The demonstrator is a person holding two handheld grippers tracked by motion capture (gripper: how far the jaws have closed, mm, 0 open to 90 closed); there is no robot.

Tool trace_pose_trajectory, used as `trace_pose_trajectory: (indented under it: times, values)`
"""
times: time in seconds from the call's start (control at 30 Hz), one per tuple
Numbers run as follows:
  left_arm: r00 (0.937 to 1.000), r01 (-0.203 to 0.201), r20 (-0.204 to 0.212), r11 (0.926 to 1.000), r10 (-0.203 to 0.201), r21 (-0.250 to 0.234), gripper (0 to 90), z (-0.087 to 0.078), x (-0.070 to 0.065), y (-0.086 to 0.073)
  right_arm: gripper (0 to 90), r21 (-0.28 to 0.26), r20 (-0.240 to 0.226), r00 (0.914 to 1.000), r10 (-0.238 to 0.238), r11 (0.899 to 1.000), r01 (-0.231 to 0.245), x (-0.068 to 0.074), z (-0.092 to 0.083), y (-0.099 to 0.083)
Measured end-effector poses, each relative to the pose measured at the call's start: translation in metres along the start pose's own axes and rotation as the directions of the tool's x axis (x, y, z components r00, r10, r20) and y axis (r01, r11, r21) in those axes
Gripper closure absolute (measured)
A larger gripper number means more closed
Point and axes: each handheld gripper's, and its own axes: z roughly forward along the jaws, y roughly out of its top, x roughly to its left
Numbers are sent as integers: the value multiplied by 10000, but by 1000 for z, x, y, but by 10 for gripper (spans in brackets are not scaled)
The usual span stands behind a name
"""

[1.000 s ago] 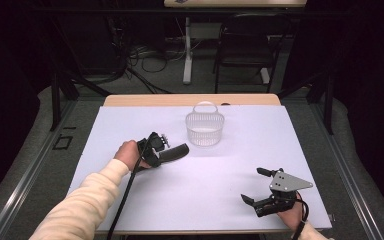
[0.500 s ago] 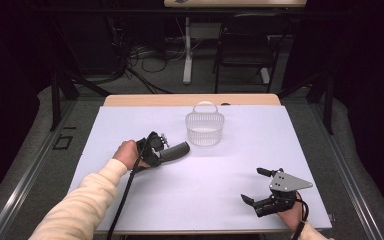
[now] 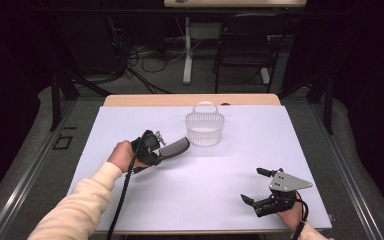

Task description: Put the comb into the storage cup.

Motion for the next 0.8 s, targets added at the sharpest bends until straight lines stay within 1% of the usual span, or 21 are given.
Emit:
trace_pose_trajectory:
  times: [0.03, 0.1, 0.13, 0.3, 0.33, 0.63, 0.7, 0.8]
  values:
    - [10000, 18, 54, 10000, -17, -96, 723, -2, 0, -1, 0, -11, -1, 10000, 6, 10000, -6, 0, 0, 0]
    - [9999, 97, 28, 9994, -96, -326, 723, -4, -1, -4, 0, -24, 5, 10000, -6, 10000, 6, 0, 0, 0]
    - [9999, 138, 80, 9992, -135, -368, 723, -6, -1, -5, 0, -22, 7, 10000, -3, 10000, 3, 0, 0, 0]
    - [9996, 266, 7, 9970, -266, -734, 724, -10, -3, -10, 0, -27, 21, 10000, -5, 10000, 5, 0, 0, 0]
    - [9994, 349, 43, 9960, -347, -821, 724, -11, -3, -10, 0, -22, 24, 10000, 1, 10000, -1, 0, 0, 0]
    - [9981, 597, -98, 9902, -615, -1264, 724, -17, -3, -14, 0, 21, 14, 10000, 9, 10000, -9, -1, 0, 0]
    - [9976, 660, -90, 9872, -680, -1449, 724, -18, -4, -16, 0, 36, 21, 10000, -9, 10000, 9, -1, 0, 0]
    - [9966, 760, -194, 9824, -805, -1707, 724, -21, -5, -18, 0, 45, 14, 10000, 37, 10000, -37, 0, 1, 0]
